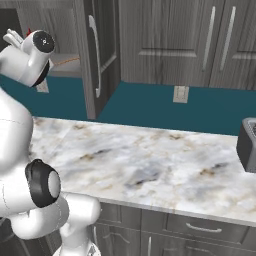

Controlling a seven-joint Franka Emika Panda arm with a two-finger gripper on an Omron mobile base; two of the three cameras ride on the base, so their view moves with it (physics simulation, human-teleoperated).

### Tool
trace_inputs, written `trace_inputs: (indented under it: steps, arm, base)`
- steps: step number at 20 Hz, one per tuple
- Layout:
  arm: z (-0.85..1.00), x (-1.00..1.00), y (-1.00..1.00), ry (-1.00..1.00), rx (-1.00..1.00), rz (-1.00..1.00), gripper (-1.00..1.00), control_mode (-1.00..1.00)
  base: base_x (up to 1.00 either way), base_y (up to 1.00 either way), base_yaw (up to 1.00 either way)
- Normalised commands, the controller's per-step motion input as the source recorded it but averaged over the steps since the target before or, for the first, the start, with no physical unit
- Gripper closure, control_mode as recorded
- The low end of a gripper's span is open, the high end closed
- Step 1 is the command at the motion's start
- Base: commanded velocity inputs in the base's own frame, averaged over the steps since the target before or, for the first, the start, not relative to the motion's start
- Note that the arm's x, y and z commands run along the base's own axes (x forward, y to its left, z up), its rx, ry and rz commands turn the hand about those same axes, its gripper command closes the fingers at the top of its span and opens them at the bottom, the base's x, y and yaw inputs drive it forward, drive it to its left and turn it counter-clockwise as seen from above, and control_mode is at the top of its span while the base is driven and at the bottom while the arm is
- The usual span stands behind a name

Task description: The dining table condiment station is running low on ketchup. Refill the condiment station by opening the cabinet and taking the ketchup from the cabinet and placing it on the dining table.

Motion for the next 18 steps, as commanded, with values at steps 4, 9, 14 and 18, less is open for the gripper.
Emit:
trace_inputs:
  steps: [4, 9, 14, 18]
  arm:
    - [-0.08, 0.25, 0.52, 0.01, 0.00, 0.00, -1.00, -1.00]
    - [0.00, 0.48, 0.38, 0.00, 0.00, 0.00, -1.00, -1.00]
    - [0.00, 0.12, 0.57, 0.03, 0.01, 0.00, -1.00, -1.00]
    - [0.00, -0.40, 0.72, 0.06, 0.02, 0.04, -1.00, -1.00]
  base:
    - [0.00, 0.00, 0.00]
    - [0.00, 0.00, 0.00]
    - [0.00, 0.00, 0.00]
    - [0.00, 0.00, 0.00]
